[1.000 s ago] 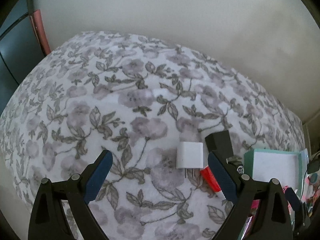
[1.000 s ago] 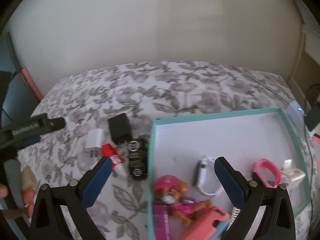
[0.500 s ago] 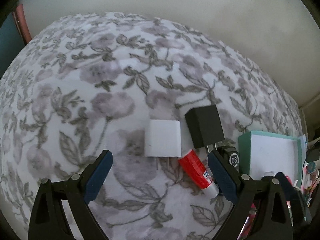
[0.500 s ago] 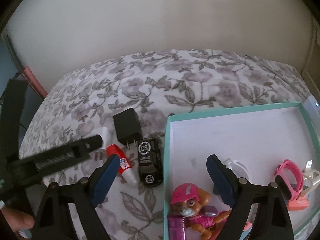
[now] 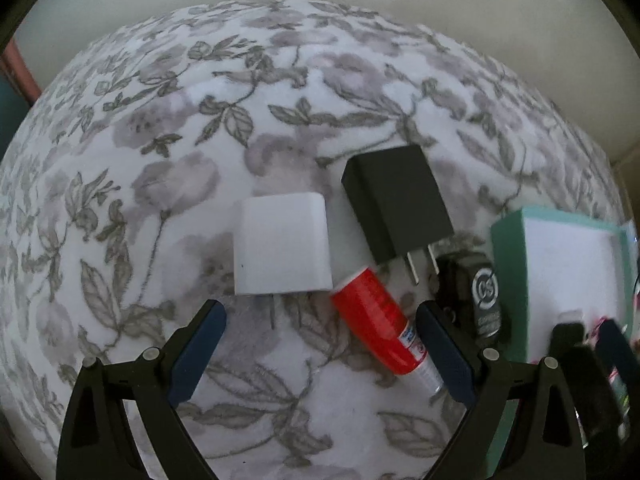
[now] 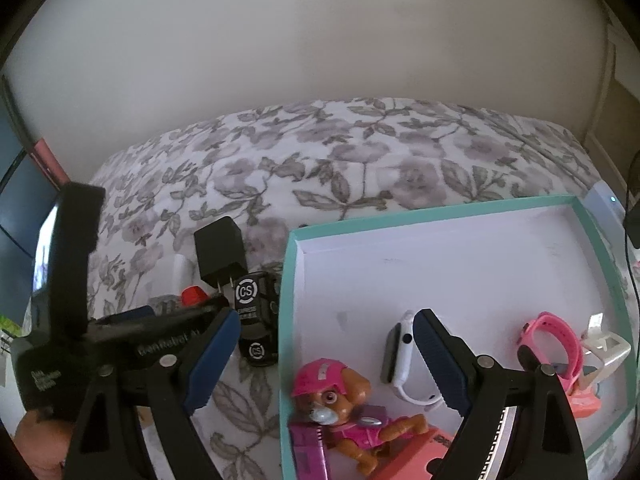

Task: Organize rigid objects
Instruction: 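Move both open tools back toward the remaining items beside the tray, then grasp the red glue stick with the left tool while the right tool grasps the black toy car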

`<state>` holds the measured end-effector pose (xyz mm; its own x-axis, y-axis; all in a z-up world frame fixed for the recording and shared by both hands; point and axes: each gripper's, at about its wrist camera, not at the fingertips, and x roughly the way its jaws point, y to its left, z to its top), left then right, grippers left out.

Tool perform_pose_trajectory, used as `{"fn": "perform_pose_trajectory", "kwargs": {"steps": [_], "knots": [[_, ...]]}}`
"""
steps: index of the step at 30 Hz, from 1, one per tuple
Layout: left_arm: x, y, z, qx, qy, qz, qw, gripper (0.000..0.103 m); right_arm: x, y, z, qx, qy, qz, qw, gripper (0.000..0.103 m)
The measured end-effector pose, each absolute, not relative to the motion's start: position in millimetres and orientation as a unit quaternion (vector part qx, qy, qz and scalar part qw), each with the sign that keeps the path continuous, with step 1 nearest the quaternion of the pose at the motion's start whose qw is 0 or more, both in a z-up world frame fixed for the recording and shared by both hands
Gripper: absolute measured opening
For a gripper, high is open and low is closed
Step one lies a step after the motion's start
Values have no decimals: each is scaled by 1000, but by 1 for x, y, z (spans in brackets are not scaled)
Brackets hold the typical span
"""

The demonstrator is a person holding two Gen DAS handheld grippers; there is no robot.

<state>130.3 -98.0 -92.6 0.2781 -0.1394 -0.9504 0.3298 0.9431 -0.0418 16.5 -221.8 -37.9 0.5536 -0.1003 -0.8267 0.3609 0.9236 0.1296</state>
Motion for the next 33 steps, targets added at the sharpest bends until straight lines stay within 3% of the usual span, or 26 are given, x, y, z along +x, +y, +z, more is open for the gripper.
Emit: {"fn": "perform_pose_trajectory", "kwargs": {"steps": [12, 18, 21, 23, 25, 27, 29, 33], "knots": [[138, -59, -95, 88, 607, -120, 781, 96, 22, -214, -37, 140, 456, -119, 871, 90], [141, -51, -89, 76, 605, -135, 781, 94, 37, -201, -39, 131, 465, -89, 871, 72], [138, -57, -85, 87, 605, -142, 779, 79, 41, -197, -40, 124, 466, -82, 872, 70], [136, -63, -83, 92, 604, -151, 777, 68, 45, -195, -41, 120, 469, -77, 872, 60], [135, -64, -80, 86, 605, -161, 775, 59, 47, -195, -43, 118, 472, -78, 871, 58], [133, -66, -79, 85, 607, -172, 772, 44, 49, -195, -44, 118, 473, -77, 870, 58], [131, -68, -76, 85, 607, -177, 770, 24, 51, -193, -45, 114, 475, -75, 869, 57], [126, -51, -68, 75, 609, -182, 768, 24, 55, -188, -45, 108, 476, -66, 870, 53]]}}
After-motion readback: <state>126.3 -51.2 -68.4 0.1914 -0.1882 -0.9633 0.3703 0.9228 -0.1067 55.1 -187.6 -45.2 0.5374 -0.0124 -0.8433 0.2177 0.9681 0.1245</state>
